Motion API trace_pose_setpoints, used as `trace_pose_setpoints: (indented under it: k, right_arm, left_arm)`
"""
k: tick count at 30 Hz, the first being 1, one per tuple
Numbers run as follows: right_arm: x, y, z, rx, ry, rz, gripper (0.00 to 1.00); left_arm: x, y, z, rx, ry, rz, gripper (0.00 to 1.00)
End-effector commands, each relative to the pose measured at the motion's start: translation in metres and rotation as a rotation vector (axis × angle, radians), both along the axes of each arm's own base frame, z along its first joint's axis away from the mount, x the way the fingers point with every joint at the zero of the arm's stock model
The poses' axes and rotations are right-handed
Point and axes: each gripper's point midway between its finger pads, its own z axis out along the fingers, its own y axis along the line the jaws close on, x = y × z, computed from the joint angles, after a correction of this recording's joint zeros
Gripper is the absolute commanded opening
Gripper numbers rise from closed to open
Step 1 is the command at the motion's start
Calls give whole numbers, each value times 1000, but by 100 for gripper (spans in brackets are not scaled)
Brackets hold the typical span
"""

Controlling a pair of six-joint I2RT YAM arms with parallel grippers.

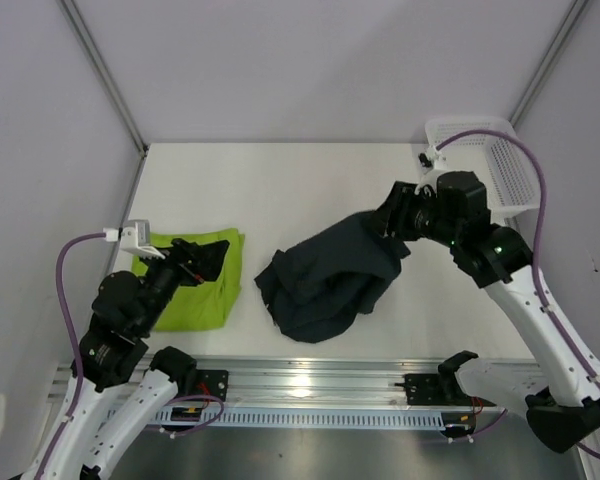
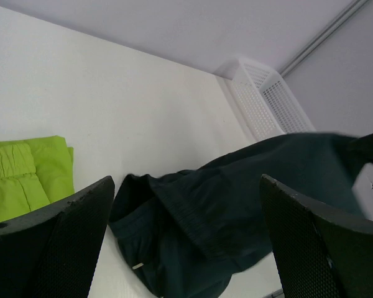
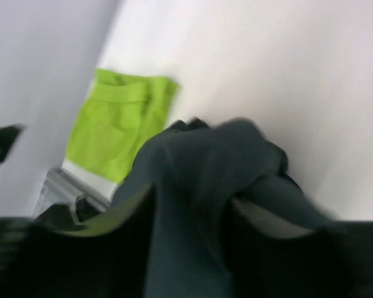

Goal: Fold and stack the shorts
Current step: Move the shorts to the center of the board

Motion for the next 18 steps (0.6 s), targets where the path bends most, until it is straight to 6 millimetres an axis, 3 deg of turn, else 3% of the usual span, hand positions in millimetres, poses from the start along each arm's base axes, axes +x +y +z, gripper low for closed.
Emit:
trace_pose_setpoints:
  k: [1, 4, 9, 14, 17, 18]
  right_arm:
    - [10, -34, -91, -106, 214, -109, 55]
    - [9, -47, -102, -101, 191, -170, 71]
    - [-3, -33, -98, -137, 155, -114, 74]
    - [-39, 23, -119, -239, 125, 72, 75]
    - [-44, 46, -132, -258, 130, 104, 74]
    - [-48, 57, -147, -290, 147, 126, 74]
  left_arm:
    - [5, -2, 0, 22, 2, -4, 99]
    - [10, -12, -9, 37, 32, -44, 99]
    - [20, -25, -34, 96, 135, -88, 99]
    - [24, -45, -66, 95, 233, -175, 99]
    - [24, -49, -78, 92, 270, -189, 99]
    - [25, -46, -84, 97, 285, -167, 99]
